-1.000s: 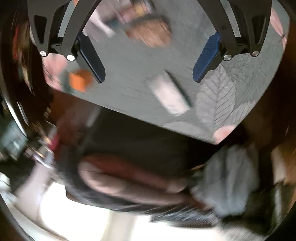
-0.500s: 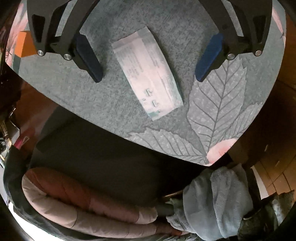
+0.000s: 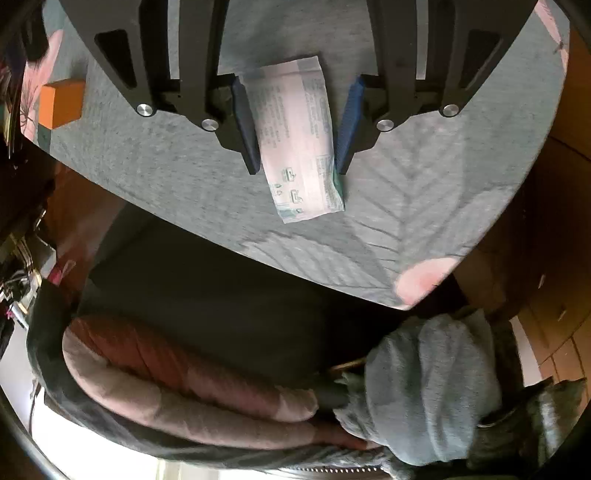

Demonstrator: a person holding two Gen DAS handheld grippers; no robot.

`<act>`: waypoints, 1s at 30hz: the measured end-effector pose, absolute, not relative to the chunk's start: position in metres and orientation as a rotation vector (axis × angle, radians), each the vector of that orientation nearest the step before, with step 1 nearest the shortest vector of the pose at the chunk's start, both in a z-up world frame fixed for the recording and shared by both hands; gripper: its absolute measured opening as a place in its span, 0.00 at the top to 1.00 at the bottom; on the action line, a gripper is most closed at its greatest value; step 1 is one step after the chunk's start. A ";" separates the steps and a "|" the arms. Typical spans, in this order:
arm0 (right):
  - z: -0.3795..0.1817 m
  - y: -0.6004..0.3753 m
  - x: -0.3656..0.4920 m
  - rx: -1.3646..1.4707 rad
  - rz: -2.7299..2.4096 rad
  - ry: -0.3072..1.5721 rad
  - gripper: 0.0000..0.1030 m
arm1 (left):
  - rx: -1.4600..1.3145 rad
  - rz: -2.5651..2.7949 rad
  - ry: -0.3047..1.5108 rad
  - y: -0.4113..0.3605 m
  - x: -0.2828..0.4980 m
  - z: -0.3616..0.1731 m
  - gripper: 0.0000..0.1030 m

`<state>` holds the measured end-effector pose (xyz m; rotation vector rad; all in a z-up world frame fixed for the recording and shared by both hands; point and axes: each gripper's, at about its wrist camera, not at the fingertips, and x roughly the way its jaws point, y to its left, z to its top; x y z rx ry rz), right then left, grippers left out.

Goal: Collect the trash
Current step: 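Grasp the white tissue packet with the left tool while the right tool grasps the orange cube, then carry both items to the wastebasket and open both tools to drop them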

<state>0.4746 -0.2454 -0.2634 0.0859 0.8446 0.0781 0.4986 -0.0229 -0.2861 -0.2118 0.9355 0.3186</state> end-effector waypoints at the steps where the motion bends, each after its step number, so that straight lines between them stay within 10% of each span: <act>1: -0.266 -0.243 0.481 0.092 0.080 0.849 0.21 | -0.208 0.321 0.924 -0.018 0.495 -0.283 0.59; 6: -0.282 -0.229 0.508 0.111 0.075 0.895 0.25 | -0.197 0.315 0.880 0.000 0.477 -0.268 0.59; 10: -0.290 -0.225 0.516 0.097 0.062 0.924 0.62 | -0.203 0.311 0.859 0.011 0.466 -0.260 0.59; 30: -0.225 -0.272 0.355 0.127 0.073 0.778 0.64 | -0.206 0.034 0.790 -0.047 0.355 -0.211 0.59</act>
